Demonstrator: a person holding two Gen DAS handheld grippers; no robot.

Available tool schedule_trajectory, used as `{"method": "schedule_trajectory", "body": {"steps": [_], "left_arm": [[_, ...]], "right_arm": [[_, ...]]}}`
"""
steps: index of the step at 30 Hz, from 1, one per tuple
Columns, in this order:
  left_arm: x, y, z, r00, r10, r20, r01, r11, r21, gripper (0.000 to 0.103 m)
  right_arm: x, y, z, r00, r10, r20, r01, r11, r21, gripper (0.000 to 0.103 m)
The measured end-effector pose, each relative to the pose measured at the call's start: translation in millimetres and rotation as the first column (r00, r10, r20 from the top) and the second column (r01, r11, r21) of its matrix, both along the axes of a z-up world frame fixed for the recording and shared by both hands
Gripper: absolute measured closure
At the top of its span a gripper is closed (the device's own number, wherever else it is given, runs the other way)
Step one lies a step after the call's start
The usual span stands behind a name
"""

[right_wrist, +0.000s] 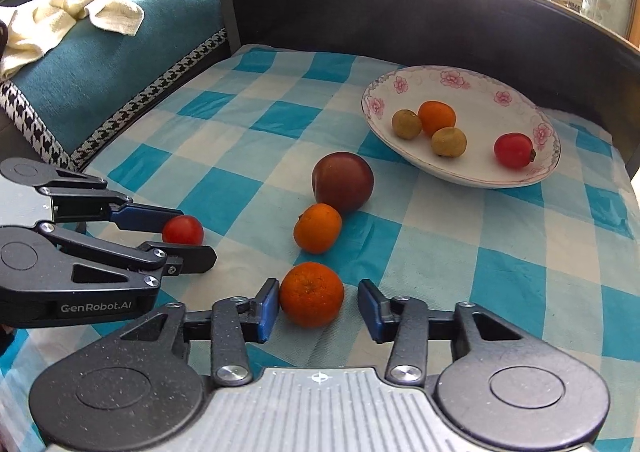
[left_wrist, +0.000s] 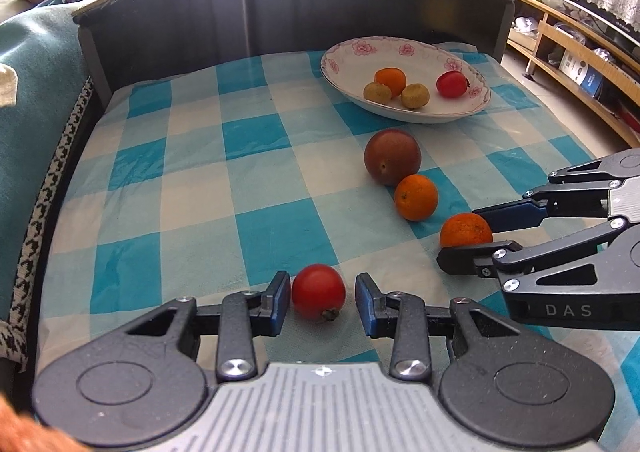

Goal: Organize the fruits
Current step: 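Move the right gripper back to the large tangerine and grasp it, then grasp the red cherry tomato with the left gripper while the right gripper holds the tangerine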

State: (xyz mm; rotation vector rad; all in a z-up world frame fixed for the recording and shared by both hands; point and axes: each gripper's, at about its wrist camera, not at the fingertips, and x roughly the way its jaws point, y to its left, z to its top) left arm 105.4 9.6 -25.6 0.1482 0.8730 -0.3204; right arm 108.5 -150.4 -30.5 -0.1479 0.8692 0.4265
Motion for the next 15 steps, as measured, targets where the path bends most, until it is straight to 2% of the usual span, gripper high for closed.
{"method": "schedule_trajectory", "body": {"steps": [6,10,15], "left_arm": [[-4,-5,2,0.999,-0.018,0.031,0.017,0.999,0.030,0.066],[-7,-5,5,1.000,-0.021,0.021,0.021,1.000,-0.001,0.066],[-18,-19,7,0.996,-0.084,0.010,0.084,0.996,-0.027,0.066]], "right_arm": [[-4,3,2,1.000,0.023,0.012,-0.023,1.000,-0.016,0.076],[-5,0,5,1.000,0.018,0.007,-0.018,1.000,-0.017,0.076],[-15,-10,10,1.000,0.006,0.009,-0.005,1.000,-0.022,0.076]]}}
